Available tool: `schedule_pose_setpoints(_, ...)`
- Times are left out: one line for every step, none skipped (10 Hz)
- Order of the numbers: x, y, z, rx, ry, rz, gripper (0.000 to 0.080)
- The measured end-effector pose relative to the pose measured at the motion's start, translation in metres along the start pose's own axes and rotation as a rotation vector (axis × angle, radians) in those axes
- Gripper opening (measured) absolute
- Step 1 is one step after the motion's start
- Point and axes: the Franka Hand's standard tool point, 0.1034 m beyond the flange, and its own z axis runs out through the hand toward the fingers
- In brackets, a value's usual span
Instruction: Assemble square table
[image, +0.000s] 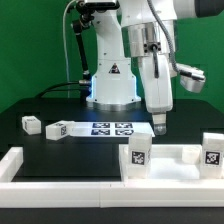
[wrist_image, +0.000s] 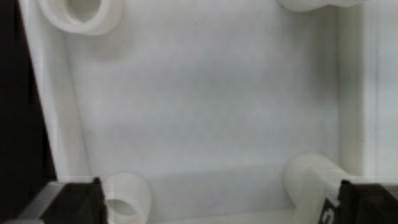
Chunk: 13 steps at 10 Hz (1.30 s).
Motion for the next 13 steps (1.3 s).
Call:
schedule_pose_setpoints(0.0, 0.001, 0.001, -0.001, 0.001, -0.003, 0.0649)
schedule_pose_setpoints(0.005, 0.011, 0.009, 0.033, 0.022, -0.025, 0.0649)
schedule_pose_setpoints(0.004, 0.03, 0.02, 0.022, 0.037, -0.034, 0.0649)
schedule_pose_setpoints(-0.002, 0.05, 0.036, -0.004, 0.053, -0.049, 0.0649)
schedule_pose_setpoints(-0.005, 0.067, 0.053, -0.037, 0.07, -0.066, 0.0649)
schedule_pose_setpoints(-0.003, 0.07, 0.063, -0.023, 0.086, -0.066, 0.0649)
schedule_pose_setpoints(-0.003, 0.074, 0.069, -0.01, 0.095, -0.061, 0.0649)
schedule_pose_setpoints(-0.004, 0.078, 0.073, -0.026, 0.093, -0.063, 0.0649)
schedule_pose_setpoints(-0.004, 0.079, 0.076, -0.039, 0.093, -0.06, 0.0649)
schedule_pose_setpoints(-0.007, 0.079, 0.076, -0.063, 0.083, -0.056, 0.0649)
schedule_pose_setpoints(-0.007, 0.078, 0.076, -0.059, 0.083, -0.058, 0.0649)
schedule_pose_setpoints(-0.006, 0.079, 0.076, -0.06, 0.083, -0.057, 0.0548)
schedule_pose_setpoints(-0.006, 0.079, 0.076, -0.06, 0.083, -0.057, 0.0548)
